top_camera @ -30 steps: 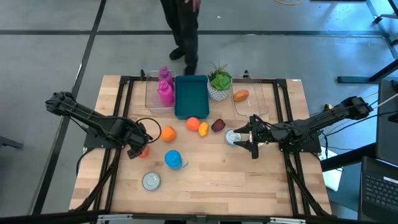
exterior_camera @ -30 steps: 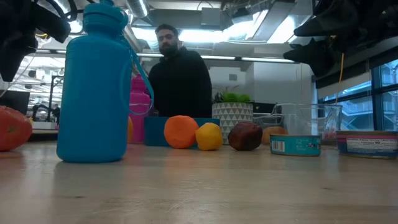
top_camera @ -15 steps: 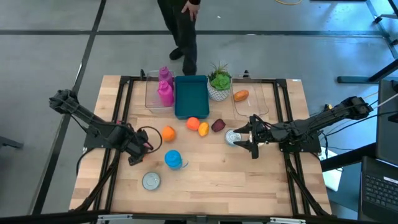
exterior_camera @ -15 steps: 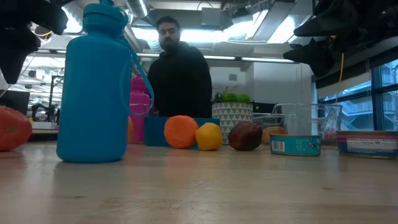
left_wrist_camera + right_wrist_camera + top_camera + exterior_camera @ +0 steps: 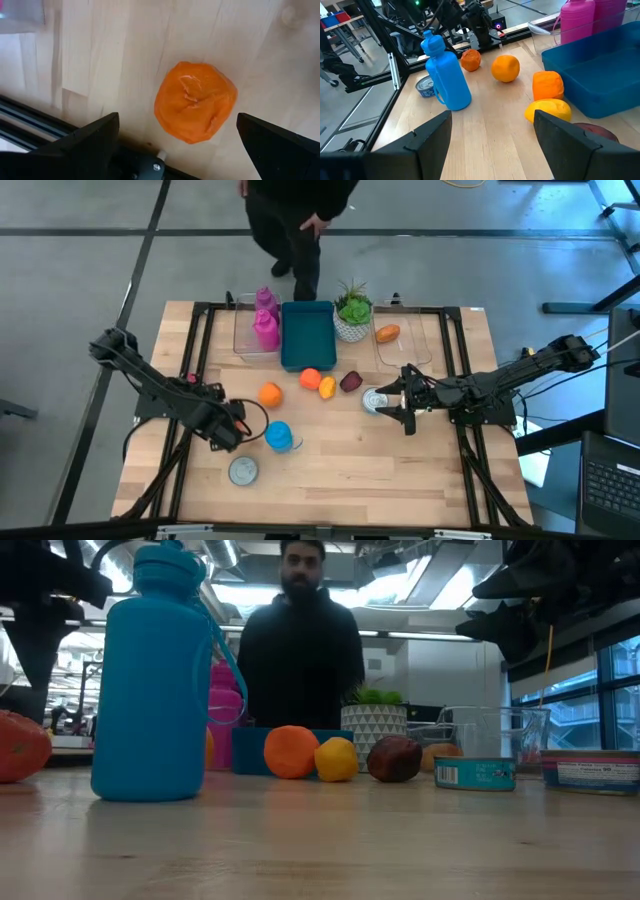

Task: Pick & Place Food Item
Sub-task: Put the left orange into the right transparent bin

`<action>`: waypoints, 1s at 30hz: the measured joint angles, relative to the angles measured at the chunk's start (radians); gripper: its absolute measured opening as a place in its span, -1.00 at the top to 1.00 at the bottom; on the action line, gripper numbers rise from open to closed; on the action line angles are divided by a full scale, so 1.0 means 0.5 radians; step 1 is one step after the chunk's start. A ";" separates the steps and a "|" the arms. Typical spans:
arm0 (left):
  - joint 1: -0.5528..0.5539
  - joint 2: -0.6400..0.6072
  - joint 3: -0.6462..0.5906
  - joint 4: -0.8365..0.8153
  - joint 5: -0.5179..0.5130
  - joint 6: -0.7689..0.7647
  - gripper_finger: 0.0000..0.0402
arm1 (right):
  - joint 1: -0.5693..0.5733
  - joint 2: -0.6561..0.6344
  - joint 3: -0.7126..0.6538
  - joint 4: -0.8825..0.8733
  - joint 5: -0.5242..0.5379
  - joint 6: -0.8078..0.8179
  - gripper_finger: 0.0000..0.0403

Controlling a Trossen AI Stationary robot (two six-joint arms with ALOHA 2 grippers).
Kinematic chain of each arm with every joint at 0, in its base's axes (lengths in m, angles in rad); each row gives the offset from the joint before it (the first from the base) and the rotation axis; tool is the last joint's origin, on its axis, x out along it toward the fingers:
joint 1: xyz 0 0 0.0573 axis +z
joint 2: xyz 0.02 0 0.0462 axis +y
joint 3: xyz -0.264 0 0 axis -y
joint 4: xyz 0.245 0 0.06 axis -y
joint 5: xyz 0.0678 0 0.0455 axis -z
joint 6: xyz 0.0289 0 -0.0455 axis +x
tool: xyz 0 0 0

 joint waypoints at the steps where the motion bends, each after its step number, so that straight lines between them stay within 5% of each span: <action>1: 0.000 0.011 0.000 0.005 -0.001 0.012 -0.96 | 0.000 0.000 0.000 0.000 0.000 0.000 -0.39; 30: 0.136 -0.126 -0.601 0.742 0.100 0.077 -0.96 | 0.000 0.000 0.000 0.000 -0.016 0.011 -0.39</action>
